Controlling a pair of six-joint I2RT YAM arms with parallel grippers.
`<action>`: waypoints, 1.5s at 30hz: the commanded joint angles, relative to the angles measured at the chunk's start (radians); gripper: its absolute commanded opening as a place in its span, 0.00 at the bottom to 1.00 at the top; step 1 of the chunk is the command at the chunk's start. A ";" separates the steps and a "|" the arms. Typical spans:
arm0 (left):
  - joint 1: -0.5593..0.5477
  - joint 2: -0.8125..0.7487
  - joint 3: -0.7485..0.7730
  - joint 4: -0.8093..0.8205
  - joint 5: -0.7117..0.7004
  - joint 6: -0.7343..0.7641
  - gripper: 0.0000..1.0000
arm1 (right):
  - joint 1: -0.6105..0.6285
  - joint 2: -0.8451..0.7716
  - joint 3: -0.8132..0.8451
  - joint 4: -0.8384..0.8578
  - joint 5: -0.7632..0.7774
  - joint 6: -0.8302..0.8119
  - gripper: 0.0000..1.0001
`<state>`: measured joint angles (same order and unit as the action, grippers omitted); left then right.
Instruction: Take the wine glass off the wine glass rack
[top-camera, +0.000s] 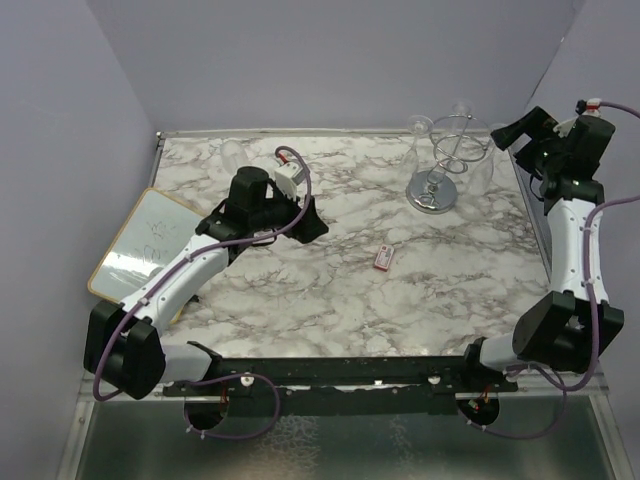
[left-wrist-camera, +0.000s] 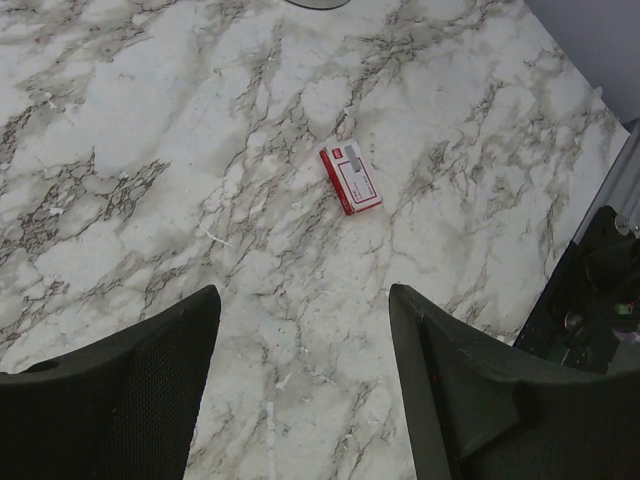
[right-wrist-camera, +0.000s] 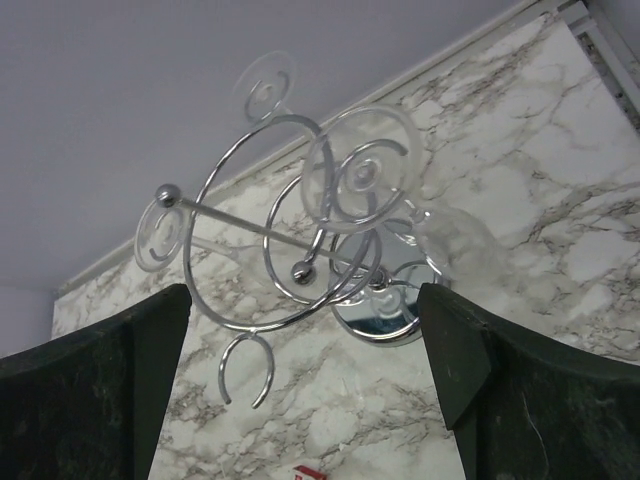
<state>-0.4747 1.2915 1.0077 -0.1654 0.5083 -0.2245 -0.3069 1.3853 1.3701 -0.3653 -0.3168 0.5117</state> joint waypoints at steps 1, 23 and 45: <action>-0.011 -0.007 -0.006 0.048 0.014 0.033 0.70 | -0.103 0.045 0.013 0.116 -0.085 0.108 0.95; -0.025 0.064 0.025 -0.001 -0.043 0.089 0.66 | -0.138 0.312 0.089 0.344 -0.212 0.222 0.54; -0.025 0.070 0.025 -0.007 -0.051 0.096 0.65 | -0.138 0.326 0.077 0.348 -0.261 0.281 0.30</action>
<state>-0.4934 1.3582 1.0039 -0.1684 0.4698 -0.1455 -0.4450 1.7161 1.4345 -0.0303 -0.5583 0.7853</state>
